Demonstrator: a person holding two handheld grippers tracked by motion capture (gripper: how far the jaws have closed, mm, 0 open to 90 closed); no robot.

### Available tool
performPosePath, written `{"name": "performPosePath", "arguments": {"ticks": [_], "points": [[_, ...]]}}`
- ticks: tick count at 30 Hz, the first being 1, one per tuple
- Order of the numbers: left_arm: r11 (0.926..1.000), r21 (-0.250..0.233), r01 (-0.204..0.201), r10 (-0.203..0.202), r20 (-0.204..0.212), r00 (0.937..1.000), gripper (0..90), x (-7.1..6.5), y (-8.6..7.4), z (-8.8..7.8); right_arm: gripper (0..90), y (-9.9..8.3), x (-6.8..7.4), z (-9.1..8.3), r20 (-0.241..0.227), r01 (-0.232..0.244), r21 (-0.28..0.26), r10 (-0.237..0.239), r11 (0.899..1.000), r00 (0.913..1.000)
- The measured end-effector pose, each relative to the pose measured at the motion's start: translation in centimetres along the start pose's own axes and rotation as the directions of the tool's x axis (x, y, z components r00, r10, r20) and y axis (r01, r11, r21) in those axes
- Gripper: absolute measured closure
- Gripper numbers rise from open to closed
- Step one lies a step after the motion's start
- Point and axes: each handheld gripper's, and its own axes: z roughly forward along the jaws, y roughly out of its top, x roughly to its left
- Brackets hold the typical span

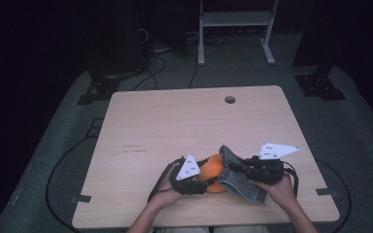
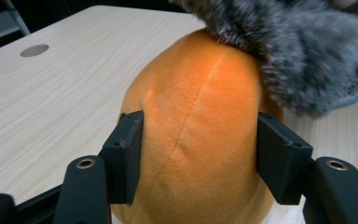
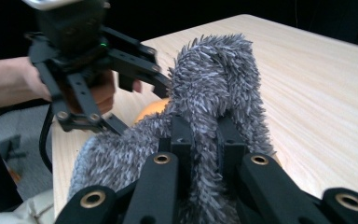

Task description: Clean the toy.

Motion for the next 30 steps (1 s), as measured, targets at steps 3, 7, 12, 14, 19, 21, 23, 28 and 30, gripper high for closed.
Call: {"name": "performPosePath", "arguments": {"ticks": [3,7,12,14,19,21,23,28,30], "points": [[0.9998,-0.016,0.013,-0.013,0.003,0.9999,40.8,0.0,0.4,-0.1,80.6,-0.5,-1.0,-0.7,0.034,-0.039,-0.004,0.039,0.999,0.9987],[1.0000,-0.004,0.005,-0.005,-0.012,0.9999,41.8,-0.2,1.0,-0.3,80.6,0.0,-0.4,-1.6,0.051,-0.013,-0.026,0.014,1.000,0.9986],[0.9999,0.005,0.011,-0.011,-0.010,0.9999,42.4,-0.4,1.6,-0.6,80.5,1.3,1.4,-1.0,-0.009,0.031,-0.052,-0.032,0.998,0.9995],[0.9997,-0.005,0.022,-0.022,0.006,0.9997,42.6,-0.5,1.8,-1.0,80.6,1.4,1.9,-0.3,-0.013,0.044,-0.031,-0.044,0.999,0.9989],[0.9996,-0.022,0.019,-0.019,0.012,0.9998,43.7,-0.8,1.9,-1.4,80.6,0.3,1.2,0.6,-0.007,0.009,-0.001,-0.009,1.000,0.9999],[0.9995,-0.018,0.026,-0.026,0.027,0.9993,42.4,-0.6,1.7,-1.2,80.5,0.0,0.9,0.7,-0.005,0.004,0.010,-0.004,1.000,1.0000],[0.9992,-0.018,0.035,-0.034,0.034,0.9988,35.4,-0.3,1.6,-1.2,80.5,-0.3,0.6,0.9,-0.017,-0.011,0.011,0.011,1.000,0.9998],[0.9953,-0.011,0.096,-0.094,0.095,0.9910,14.7,1.2,0.8,-1.3,80.5,-0.5,0.6,0.7,-0.013,-0.005,0.025,0.005,1.000,0.9999],[0.9952,-0.008,0.098,-0.096,0.114,0.9887,12.8,1.4,0.4,-1.1,80.4,-0.6,0.4,0.6,-0.016,-0.012,0.028,0.013,1.000,0.9998]]}}
